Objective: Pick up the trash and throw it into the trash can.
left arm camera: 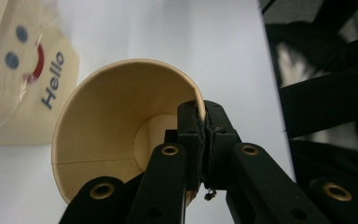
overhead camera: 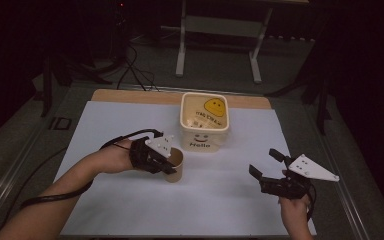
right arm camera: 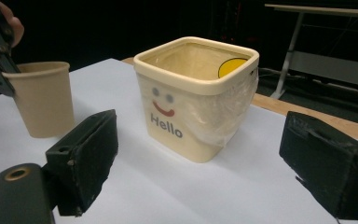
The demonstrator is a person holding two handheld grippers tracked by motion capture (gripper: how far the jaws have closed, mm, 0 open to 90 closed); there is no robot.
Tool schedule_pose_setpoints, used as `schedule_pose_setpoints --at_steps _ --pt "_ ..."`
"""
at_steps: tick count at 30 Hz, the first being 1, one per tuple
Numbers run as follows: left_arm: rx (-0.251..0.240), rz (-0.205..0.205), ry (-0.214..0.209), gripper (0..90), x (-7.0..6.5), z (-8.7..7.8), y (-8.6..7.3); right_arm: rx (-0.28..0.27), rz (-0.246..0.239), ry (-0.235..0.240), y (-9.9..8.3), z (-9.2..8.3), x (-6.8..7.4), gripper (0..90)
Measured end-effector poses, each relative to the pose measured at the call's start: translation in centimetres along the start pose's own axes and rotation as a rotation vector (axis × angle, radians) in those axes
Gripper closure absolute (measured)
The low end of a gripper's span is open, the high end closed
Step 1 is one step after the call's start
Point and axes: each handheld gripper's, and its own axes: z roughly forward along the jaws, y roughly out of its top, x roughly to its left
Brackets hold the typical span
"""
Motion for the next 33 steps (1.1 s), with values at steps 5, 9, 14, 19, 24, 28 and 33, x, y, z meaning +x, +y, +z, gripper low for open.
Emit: schedule_pose_setpoints --at_steps 5,9,14,19,24,28,33 --pt "0.005 0.003 0.0 88.3 0.1 -1.1 1.1 -0.004 0.003 0.002 0.1 -0.1 0.0 11.6" --pt "0.0 0.005 0.003 88.3 0.2 -1.8 1.8 -0.003 0.006 0.003 0.1 0.0 0.0 11.5" --pt "0.009 0.001 -0.008 88.3 0.7 -2.9 3.2 -0.001 0.0 0.006 0.1 0.1 0.0 11.6" --pt "0.017 0.018 -0.006 88.2 0.9 -3.5 4.2 0.002 0.002 0.007 0.0 0.1 0.0 11.6" --pt "0.015 0.028 -0.007 88.2 1.3 -4.1 5.2 0.0 0.0 0.002 0.0 0.0 0.0 11.6" --pt "0.02 0.039 0.005 88.2 1.7 -4.5 6.1 -0.007 0.001 0.001 0.1 -0.1 0.0 11.5" --pt "0.018 0.041 0.007 88.2 2.6 -5.1 7.2 -0.008 -0.002 0.001 0.1 -0.1 0.0 11.6"
